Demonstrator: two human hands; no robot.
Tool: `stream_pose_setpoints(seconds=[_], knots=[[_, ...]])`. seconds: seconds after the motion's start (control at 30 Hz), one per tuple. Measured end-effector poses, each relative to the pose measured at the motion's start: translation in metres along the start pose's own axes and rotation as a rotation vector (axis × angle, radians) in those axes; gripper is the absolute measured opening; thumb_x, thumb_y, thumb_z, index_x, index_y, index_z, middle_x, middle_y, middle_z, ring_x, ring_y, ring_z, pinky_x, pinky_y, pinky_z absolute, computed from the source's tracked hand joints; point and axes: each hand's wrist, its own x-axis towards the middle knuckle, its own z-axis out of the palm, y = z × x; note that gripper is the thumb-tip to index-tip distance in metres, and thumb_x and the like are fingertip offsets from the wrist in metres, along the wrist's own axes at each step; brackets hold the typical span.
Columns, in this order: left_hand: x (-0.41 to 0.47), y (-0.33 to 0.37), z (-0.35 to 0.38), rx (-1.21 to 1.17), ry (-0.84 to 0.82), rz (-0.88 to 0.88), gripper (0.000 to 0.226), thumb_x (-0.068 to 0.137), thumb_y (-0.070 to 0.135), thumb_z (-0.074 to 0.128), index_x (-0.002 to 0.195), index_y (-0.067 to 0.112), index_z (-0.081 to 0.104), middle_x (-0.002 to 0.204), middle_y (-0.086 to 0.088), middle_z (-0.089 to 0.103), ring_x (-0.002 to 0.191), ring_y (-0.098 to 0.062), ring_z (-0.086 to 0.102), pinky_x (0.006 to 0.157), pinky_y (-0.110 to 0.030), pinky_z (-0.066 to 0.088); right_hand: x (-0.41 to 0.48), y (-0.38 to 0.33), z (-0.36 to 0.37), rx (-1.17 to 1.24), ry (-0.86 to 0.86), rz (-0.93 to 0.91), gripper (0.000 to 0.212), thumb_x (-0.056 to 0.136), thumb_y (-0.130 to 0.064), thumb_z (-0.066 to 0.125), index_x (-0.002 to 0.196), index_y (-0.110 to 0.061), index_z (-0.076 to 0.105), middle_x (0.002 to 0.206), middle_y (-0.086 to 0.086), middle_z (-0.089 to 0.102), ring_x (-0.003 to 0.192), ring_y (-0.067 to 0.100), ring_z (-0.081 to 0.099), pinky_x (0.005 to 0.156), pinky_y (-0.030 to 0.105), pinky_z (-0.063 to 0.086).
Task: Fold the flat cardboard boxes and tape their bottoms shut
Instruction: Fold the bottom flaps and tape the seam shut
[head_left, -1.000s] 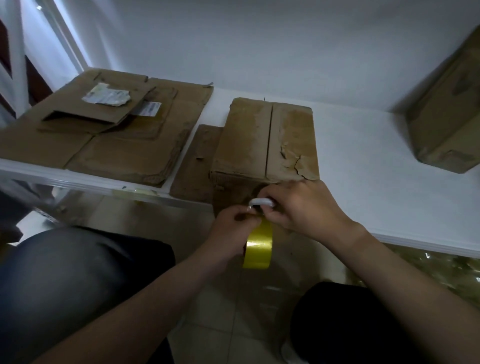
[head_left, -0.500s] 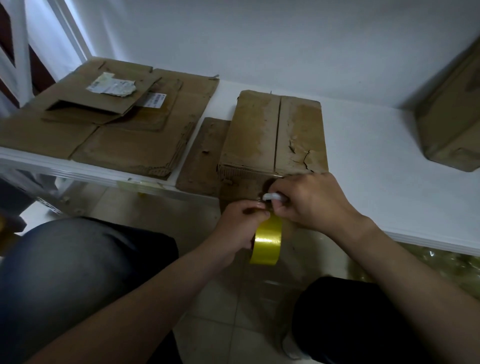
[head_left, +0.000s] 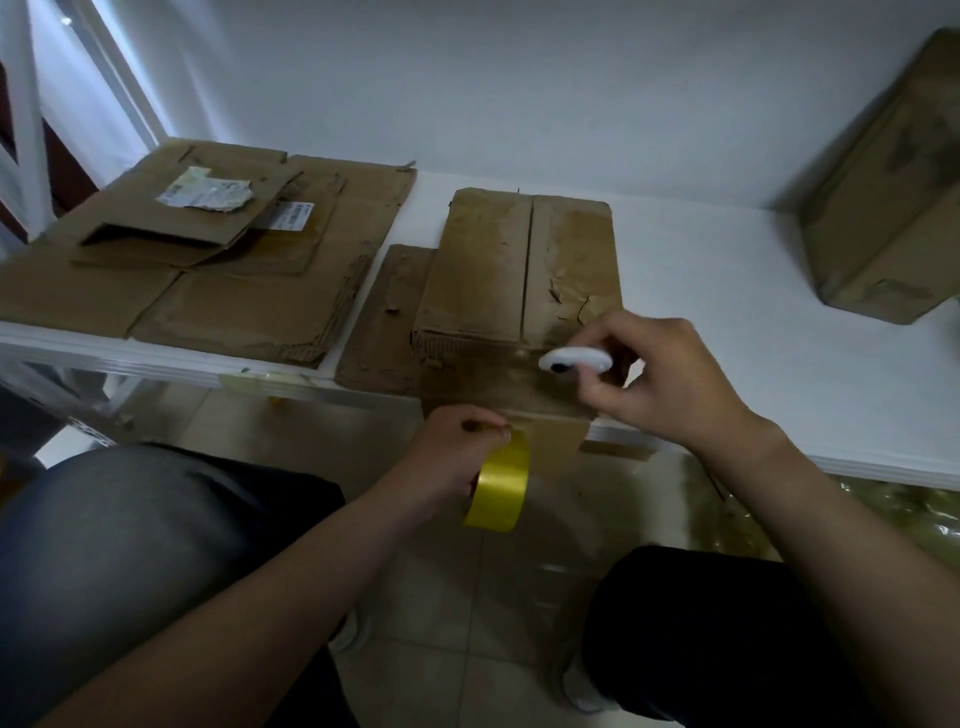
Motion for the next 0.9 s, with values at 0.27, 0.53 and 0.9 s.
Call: stream_pose_setpoints(seconds=[0.27,0.53,0.9], knots=[[-0.005,0.006,-0.008,0.221,-0.01,0.068,0.009,0.092,0.023,0.071,0.1,0.024,0.072,0.113,0.003,0.065,0.099,-0.016,0.061,0.078,-0.028,0.045,-0.023,0.076,-0.037,-0.356,0.261,0.562,0.014,0.085,-0.031,0.07,0.09,-0.021,0.061,0.091,-0.002,0.066,0.073,0.02,0.058,0.063,0.032,0.04],[-0.012,0.023,-0.011,0.285,-0.041,0.026,0.012,0.094,0.028,0.069,0.106,0.027,0.071,0.108,0.008,0.058,0.096,-0.016,0.057,0.088,-0.042,0.054,-0.048,0.115,-0.004,-0.623,-0.059,0.525,0.012,0.092,-0.021,0.064,0.097,-0.01,0.064,0.105,0.009,0.056,0.086,0.036,0.062,0.067,0.043,0.054],[-0.01,0.036,-0.031,0.273,-0.09,-0.004,0.007,0.095,0.028,0.069,0.1,0.03,0.072,0.111,0.0,0.063,0.097,-0.022,0.062,0.066,-0.033,0.054,0.011,0.034,-0.017,-0.462,0.159,-0.039,0.032,0.103,-0.033,0.051,0.126,-0.018,0.067,0.131,0.002,0.063,0.111,0.026,0.059,0.087,0.039,0.051]])
